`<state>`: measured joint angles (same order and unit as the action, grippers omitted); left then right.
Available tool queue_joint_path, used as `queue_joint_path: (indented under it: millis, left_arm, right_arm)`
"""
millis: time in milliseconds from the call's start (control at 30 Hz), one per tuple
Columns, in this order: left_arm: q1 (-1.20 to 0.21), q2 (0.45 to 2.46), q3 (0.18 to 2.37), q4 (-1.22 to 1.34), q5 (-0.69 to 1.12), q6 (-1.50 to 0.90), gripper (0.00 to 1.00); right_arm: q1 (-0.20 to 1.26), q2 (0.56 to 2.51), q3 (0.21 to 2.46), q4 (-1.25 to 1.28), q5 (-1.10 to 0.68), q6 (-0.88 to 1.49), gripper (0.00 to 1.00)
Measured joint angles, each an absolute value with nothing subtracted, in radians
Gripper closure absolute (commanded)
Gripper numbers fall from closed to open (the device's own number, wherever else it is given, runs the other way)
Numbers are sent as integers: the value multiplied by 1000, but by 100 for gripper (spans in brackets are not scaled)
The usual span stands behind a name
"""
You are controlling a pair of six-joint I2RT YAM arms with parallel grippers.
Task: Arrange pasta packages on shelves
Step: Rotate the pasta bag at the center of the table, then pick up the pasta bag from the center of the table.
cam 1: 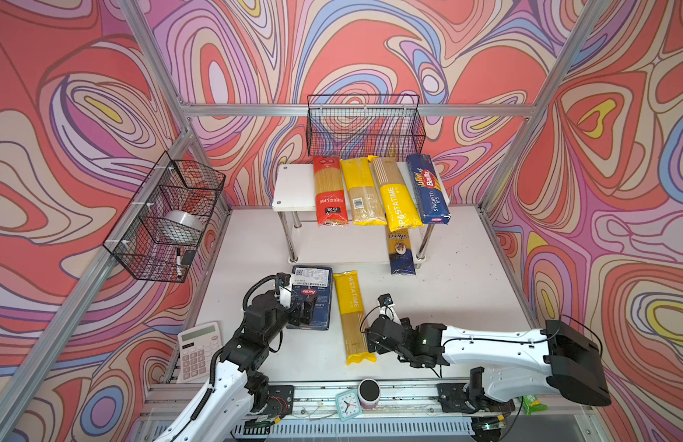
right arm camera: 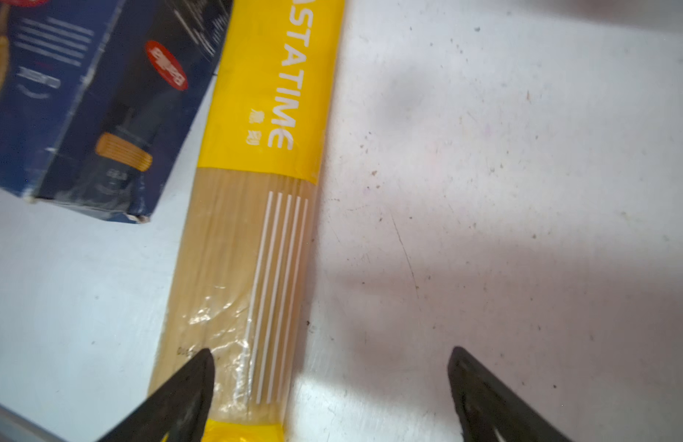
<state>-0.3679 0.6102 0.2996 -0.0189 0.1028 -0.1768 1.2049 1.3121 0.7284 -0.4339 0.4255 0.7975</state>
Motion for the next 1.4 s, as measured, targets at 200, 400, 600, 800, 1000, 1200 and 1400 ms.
queue_joint_path:
  millis: [200, 400, 600, 800, 1000, 1200, 1400]
  left_arm:
    - [-368, 610, 300, -19, 103, -177, 0]
    - [-368, 610, 300, -19, 103, -177, 0]
    - [-368, 610, 300, -19, 103, -177, 0]
    - [-368, 610, 300, -19, 103, -177, 0]
    - [-368, 610, 300, -19, 103, -177, 0]
    - [-368, 610, 300, -19, 103, -177, 0]
    - [-368, 610, 300, -19, 103, -177, 0]
  right_arm:
    - [1206, 1451, 832, -413, 392, 751, 2]
    - [1213, 1584, 867, -368, 365, 746, 2]
    - [1219, 1632, 870, -333, 354, 760, 2]
    - [1224, 1664, 870, -294, 344, 798, 2]
    - [1226, 1703, 870, -268, 346, 836, 2]
    - [1233, 1721, 885, -277, 379, 874, 2]
    - [1245, 1721, 877, -279, 416, 909, 5]
